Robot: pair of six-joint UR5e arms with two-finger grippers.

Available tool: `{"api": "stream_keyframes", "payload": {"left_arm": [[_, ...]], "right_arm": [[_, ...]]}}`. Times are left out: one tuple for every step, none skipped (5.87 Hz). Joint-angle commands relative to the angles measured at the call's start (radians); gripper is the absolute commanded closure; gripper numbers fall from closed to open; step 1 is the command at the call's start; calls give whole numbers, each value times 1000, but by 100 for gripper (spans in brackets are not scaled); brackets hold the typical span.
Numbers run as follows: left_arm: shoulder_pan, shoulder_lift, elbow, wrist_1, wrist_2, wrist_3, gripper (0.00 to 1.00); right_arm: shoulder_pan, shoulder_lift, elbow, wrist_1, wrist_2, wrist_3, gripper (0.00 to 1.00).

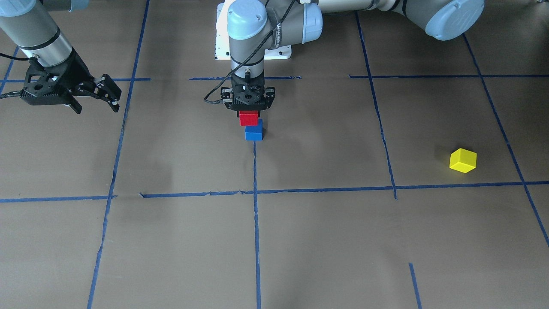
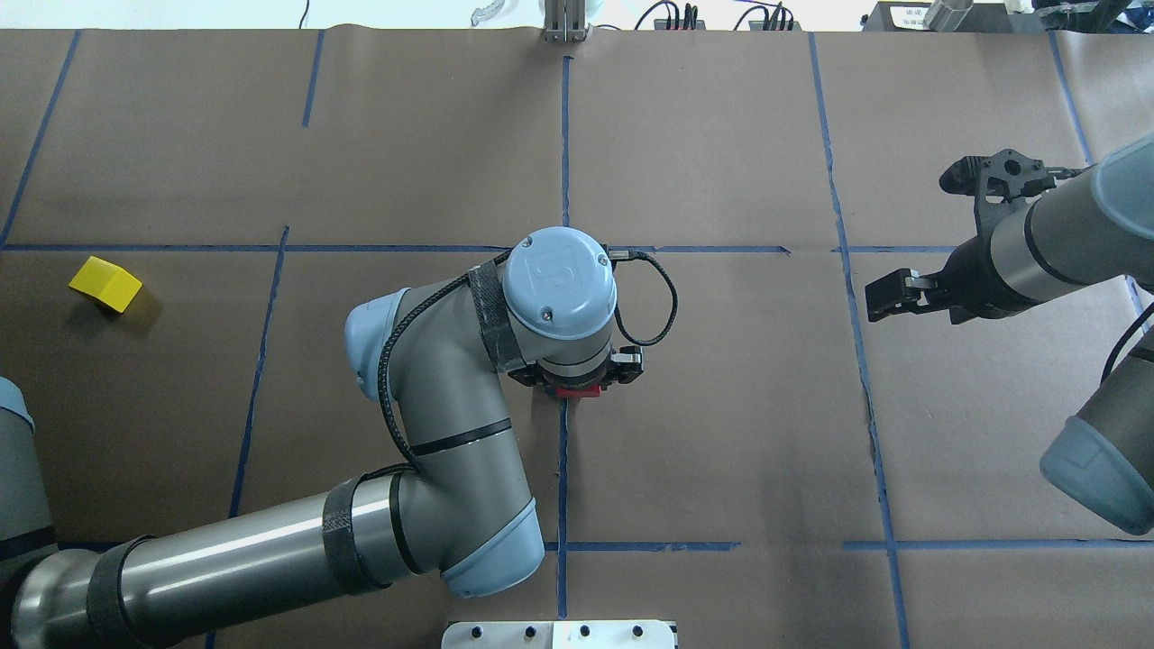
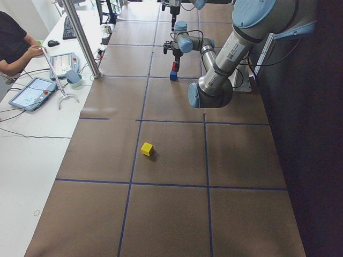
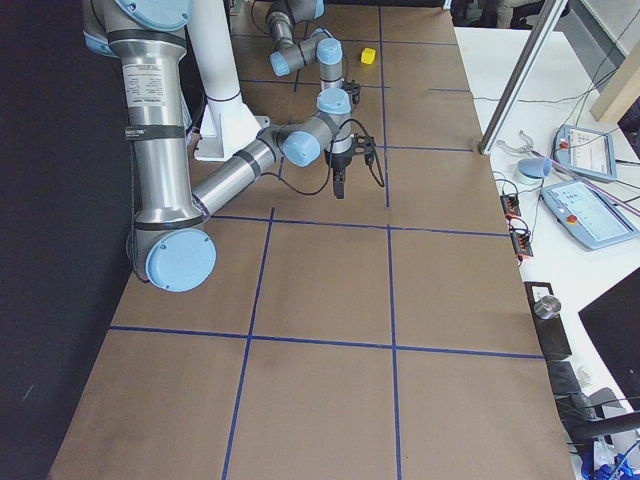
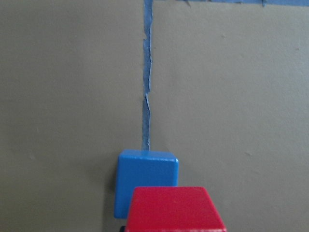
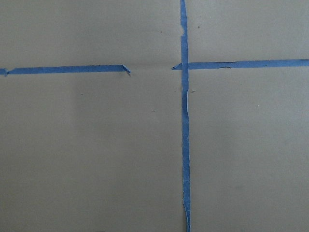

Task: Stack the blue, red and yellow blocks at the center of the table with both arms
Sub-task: 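Carry the red cube with the left gripper above the blue cube, then lower the red cube onto the blue cube and open the left gripper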

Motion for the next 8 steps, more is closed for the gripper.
{"api": "stream_keyframes", "payload": {"left_arm": [[-4,-3,19,0,5,2,100],[-4,-3,24,0,15,3,100],[-7,-3,24,2,22,38,100],[-10,-3,24,2,22,40,100],[-16,-3,24,2,22,40,100],[-16,-1,24,2,22,40,94],[-16,0,26,0,22,40,92],[-14,2,26,-1,19,40,88]], "right_arm": [[-2,0,-4,0,-2,0,0],[-4,0,-5,0,-3,0,0],[-4,0,-5,0,-3,0,0],[-4,0,-10,0,-5,0,0],[-5,1,-17,0,-6,0,0],[-5,6,-19,0,-6,0,0],[-5,8,-21,0,-6,0,0],[-7,9,-24,0,-6,0,0]]}}
